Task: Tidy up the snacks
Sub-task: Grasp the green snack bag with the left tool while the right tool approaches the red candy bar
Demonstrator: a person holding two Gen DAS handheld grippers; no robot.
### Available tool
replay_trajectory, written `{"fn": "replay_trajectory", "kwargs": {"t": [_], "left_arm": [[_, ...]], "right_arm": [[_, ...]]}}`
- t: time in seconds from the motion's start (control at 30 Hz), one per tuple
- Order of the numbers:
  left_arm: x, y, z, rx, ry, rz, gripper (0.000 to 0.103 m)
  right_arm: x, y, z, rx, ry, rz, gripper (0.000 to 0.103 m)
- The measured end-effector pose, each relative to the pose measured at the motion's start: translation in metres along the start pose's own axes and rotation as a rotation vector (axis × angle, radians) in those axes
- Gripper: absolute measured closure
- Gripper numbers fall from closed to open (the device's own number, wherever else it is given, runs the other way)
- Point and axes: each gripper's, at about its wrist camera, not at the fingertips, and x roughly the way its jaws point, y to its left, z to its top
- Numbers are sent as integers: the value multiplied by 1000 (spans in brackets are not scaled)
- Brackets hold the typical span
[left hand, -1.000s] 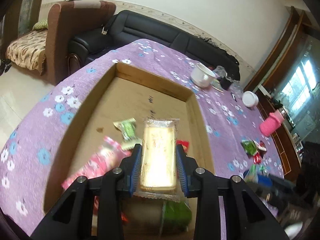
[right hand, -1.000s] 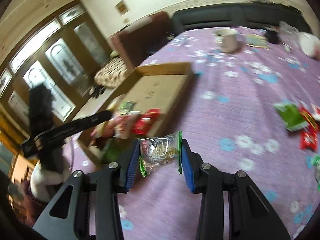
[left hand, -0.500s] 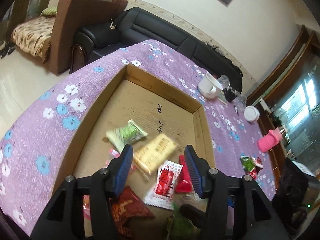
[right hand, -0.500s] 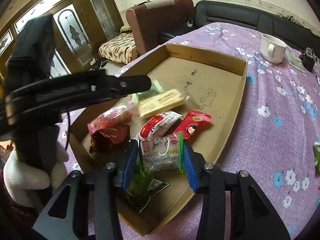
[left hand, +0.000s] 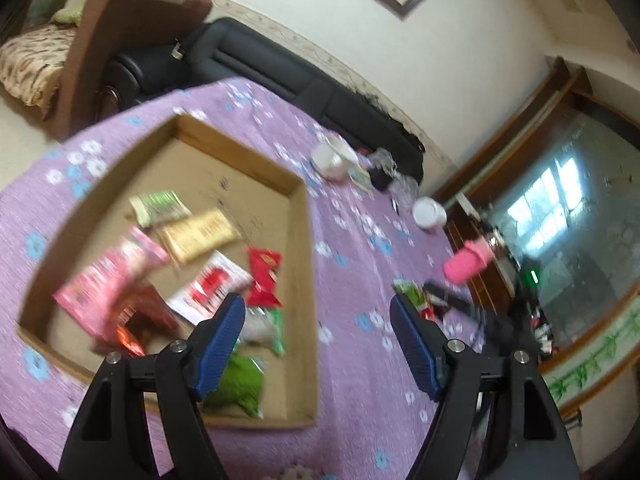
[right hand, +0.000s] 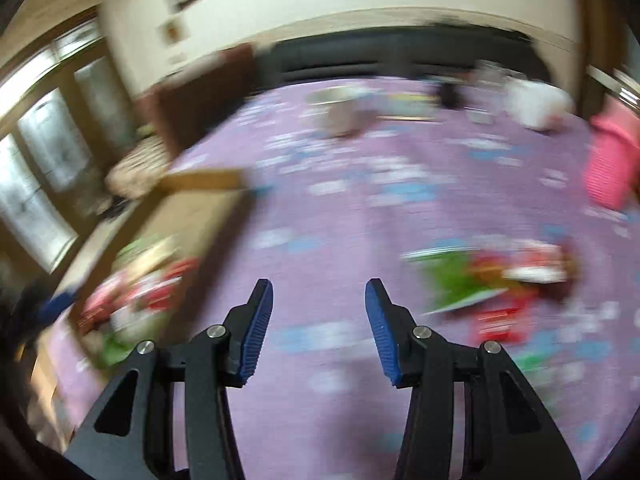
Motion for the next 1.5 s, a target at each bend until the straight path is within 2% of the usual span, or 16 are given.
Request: {"fn": "replay_trajectory", "kwargs": {"t": [0.1,0.2,0.27,0.37,0.5,0.6,0.67,0.73,0.8,0.93,1.07,1.2,1.27,1.33,1.43,1.5], "left_arm": [[11,-7,-10,2,45,-9,28],[18,-16,-18,20,83,-11,28],[19,-20,-20,35,94,-9,28],[19,-25,-23,49,101,-2,28],[23,-27,-26,51,114,1,28],[28,-33,-30,62,129,-4,28],[30,-37,-33,72,139,-6,28],[33,-42,-36,81,150,-11,28],[34,-47,-38,100,158,-11,28],[35,-59,-37,145,157,3,28],[42,-74,-34,200,169,13,28],[60,-92,-30,253,197,-7,28],[73,-102,-26,277,211,-4,28],[91,-113,-23,321,224,-4,28],[122,-131,-22,405,262,9,28],[144,-143,-24,484,288,20,28]], "right_arm": [[21,-43,18,33,28,-141,52],[47,-59,25,37,86,-149,52],[62,-67,22,94,134,-74,52],[62,-65,13,121,145,37,68],[51,-44,-12,69,207,137,69],[36,-39,-30,81,251,261,69],[24,-36,-36,51,208,204,67],[18,-27,-42,-34,180,153,53],[11,-18,-50,-93,165,116,50],[1,-13,-61,-131,131,126,46],[4,-7,-71,-221,120,74,45],[2,-14,-75,-224,110,105,41],[3,-18,-76,-227,115,105,44],[1,-25,-77,-212,102,108,66],[0,-43,-77,-123,82,182,68],[-2,-48,-75,-98,75,181,68]]}}
